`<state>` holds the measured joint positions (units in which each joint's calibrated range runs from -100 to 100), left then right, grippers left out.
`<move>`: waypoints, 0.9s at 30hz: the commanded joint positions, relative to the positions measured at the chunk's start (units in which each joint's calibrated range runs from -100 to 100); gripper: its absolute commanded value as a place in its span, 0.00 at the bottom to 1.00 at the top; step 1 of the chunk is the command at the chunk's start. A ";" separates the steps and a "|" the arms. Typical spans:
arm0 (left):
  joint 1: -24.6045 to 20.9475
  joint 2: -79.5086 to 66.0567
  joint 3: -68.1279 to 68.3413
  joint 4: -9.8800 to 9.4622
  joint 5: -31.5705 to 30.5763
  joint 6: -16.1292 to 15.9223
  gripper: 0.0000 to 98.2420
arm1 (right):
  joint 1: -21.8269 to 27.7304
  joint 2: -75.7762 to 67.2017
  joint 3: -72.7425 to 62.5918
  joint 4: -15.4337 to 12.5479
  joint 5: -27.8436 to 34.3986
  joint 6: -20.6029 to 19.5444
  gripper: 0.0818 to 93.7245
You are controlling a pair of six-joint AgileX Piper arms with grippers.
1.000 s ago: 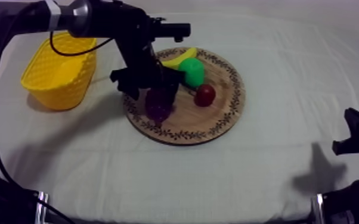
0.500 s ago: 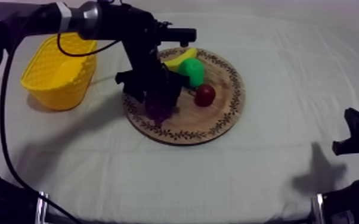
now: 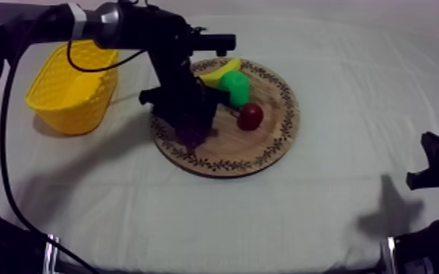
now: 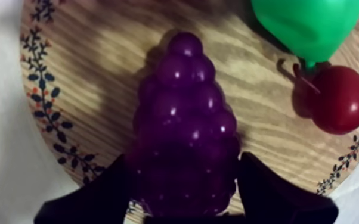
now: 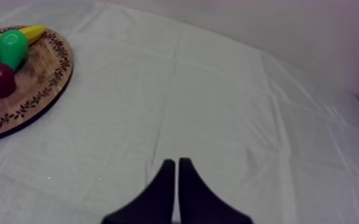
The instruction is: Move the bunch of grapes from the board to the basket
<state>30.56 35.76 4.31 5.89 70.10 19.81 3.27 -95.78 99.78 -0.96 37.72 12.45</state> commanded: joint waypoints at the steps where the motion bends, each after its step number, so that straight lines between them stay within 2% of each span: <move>1: -0.02 -0.26 0.44 -0.02 -0.31 -0.02 0.52 | 0.03 0.02 -0.01 0.00 0.02 -0.02 0.00; 12: 0.92 -9.10 4.97 -0.89 -1.38 -0.72 0.51 | 0.03 0.02 -0.01 0.00 0.02 -0.02 0.00; 21: 0.70 -25.34 14.08 -1.17 -0.28 -0.11 0.51 | 0.03 0.02 -0.01 0.00 0.02 -0.02 0.00; 27: -1.72 -37.99 22.79 -0.94 1.35 -0.03 0.51 | 0.03 0.02 -0.01 0.00 0.02 -0.02 0.00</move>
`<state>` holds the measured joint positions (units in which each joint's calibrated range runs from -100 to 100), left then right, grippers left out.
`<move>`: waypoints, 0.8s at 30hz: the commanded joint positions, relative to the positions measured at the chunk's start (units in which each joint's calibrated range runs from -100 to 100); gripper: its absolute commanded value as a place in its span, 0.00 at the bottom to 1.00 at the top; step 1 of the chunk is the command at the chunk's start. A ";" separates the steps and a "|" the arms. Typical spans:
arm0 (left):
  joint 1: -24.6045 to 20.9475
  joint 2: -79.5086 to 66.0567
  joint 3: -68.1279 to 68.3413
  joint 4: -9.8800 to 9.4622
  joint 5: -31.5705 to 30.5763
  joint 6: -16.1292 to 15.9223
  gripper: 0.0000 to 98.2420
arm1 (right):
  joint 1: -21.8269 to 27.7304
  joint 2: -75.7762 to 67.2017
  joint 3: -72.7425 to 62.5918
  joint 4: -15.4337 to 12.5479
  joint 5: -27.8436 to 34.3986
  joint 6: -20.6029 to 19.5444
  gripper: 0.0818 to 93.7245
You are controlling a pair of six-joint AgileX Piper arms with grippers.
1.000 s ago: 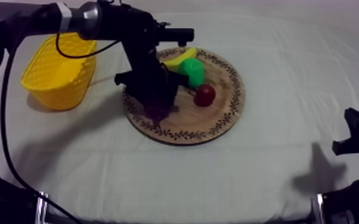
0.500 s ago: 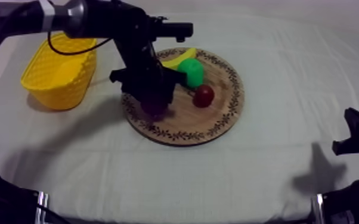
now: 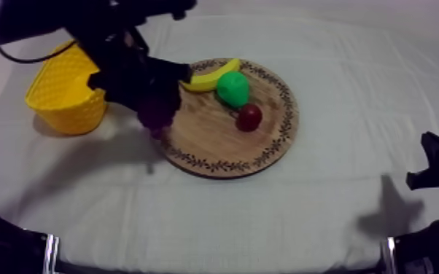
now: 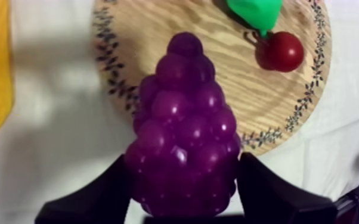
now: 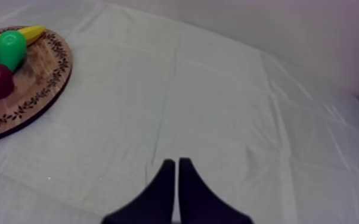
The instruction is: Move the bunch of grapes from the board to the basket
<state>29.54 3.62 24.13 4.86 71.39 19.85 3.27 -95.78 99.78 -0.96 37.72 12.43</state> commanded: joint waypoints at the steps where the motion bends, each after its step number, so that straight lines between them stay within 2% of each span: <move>1: -1.37 -7.91 4.55 0.15 0.37 -0.17 0.51 | 0.03 0.02 -0.01 0.00 0.02 0.00 0.00; 7: -7.52 -18.39 13.62 0.37 2.19 -2.20 0.50 | 0.03 0.02 -0.01 0.00 0.02 0.00 0.00; 18: -24.98 -28.03 22.02 0.45 4.85 -10.28 0.51 | 0.03 0.02 -0.01 0.00 0.02 0.00 0.00; 24: -28.42 -26.33 17.66 -0.58 5.13 -12.24 0.51 | 0.03 0.02 -0.01 0.00 0.02 0.00 0.00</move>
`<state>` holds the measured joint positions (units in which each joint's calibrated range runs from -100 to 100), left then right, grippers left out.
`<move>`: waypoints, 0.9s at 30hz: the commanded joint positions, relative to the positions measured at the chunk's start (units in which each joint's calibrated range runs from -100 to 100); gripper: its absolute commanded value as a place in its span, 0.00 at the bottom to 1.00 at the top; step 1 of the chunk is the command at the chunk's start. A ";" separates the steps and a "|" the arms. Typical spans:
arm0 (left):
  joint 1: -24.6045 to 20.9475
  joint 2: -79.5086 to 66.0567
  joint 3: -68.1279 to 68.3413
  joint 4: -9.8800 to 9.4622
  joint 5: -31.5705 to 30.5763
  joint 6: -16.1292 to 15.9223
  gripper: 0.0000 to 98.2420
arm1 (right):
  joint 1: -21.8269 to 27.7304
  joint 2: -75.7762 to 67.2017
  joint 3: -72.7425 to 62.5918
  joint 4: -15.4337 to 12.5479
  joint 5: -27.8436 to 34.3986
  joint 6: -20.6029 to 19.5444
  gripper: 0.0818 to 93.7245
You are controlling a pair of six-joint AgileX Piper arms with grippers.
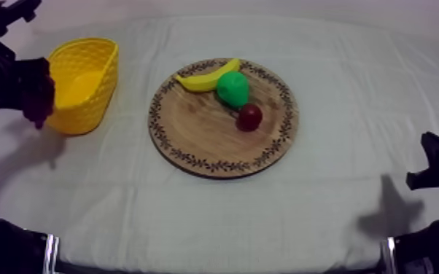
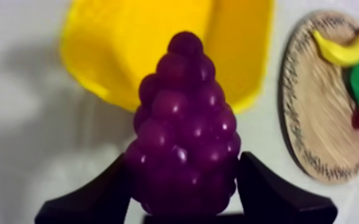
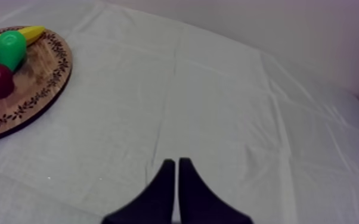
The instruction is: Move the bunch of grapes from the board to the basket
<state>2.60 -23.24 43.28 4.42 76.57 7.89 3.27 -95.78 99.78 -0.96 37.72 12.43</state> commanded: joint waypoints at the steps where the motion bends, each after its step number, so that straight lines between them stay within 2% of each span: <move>1: -1.63 1.20 -2.74 -0.34 -0.17 -0.55 0.51 | 0.03 0.02 -0.01 0.00 0.02 0.00 0.00; 15: -1.26 16.38 -20.06 -0.88 -6.13 -4.43 0.52 | 0.03 0.02 -0.01 0.00 0.02 0.00 0.00; 27: -0.19 29.69 -23.24 -0.53 -12.47 -5.43 0.52 | 0.03 0.02 -0.01 0.00 0.02 0.00 0.00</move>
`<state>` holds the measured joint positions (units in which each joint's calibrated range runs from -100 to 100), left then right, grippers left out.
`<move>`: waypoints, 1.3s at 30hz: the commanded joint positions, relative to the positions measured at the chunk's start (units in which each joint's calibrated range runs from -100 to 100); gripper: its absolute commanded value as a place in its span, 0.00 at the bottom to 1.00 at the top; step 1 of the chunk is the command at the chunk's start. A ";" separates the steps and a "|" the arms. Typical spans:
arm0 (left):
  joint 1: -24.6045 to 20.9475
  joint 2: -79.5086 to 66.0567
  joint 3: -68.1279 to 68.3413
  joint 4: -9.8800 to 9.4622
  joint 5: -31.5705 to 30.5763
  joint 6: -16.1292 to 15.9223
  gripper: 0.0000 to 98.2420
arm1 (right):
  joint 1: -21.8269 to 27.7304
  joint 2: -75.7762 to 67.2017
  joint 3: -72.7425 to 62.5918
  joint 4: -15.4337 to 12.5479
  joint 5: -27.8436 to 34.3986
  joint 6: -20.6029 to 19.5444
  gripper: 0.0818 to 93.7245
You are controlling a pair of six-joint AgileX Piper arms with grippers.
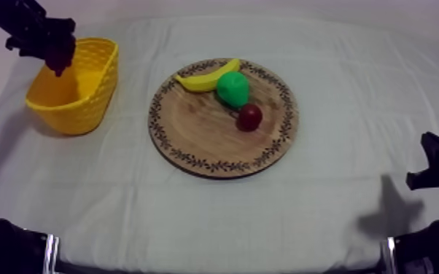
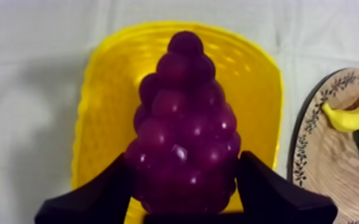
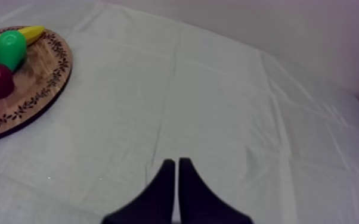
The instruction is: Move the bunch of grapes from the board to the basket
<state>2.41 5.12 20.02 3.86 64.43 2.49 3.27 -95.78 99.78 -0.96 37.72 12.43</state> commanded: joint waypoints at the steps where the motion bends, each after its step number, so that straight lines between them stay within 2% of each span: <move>1: 0.03 1.92 0.06 0.08 -0.69 -0.04 0.52 | 0.03 0.02 -0.01 0.00 0.02 0.00 0.00; 7: 0.08 3.28 0.57 0.41 -2.28 -0.48 0.54 | 0.03 0.02 -0.01 0.00 0.02 0.00 0.00; 12: 0.07 2.86 1.69 1.22 -4.21 -2.20 0.70 | 0.03 0.02 -0.01 0.00 0.02 0.00 0.00; 18: 0.08 2.24 2.14 1.25 -5.04 -2.81 0.86 | 0.03 0.02 -0.01 0.00 0.02 0.00 0.00; 25: 0.32 1.05 2.57 1.35 -5.86 -3.40 0.91 | 0.03 0.02 -0.01 0.00 0.02 0.00 0.00; 30: 0.39 -1.29 3.96 1.39 -5.94 -3.59 0.86 | 0.03 0.02 -0.01 0.00 0.02 0.00 0.00; 35: 0.64 -7.42 7.42 1.44 -6.22 -3.63 0.70 | 0.03 0.02 -0.01 0.00 0.02 0.00 0.00; 39: 0.72 -14.44 11.72 1.52 -6.45 -3.50 0.54 | 0.03 0.02 -0.01 0.00 0.02 0.00 0.00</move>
<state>3.11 -5.51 30.06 5.35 58.08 -1.09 3.27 -95.78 99.78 -0.96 37.72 12.43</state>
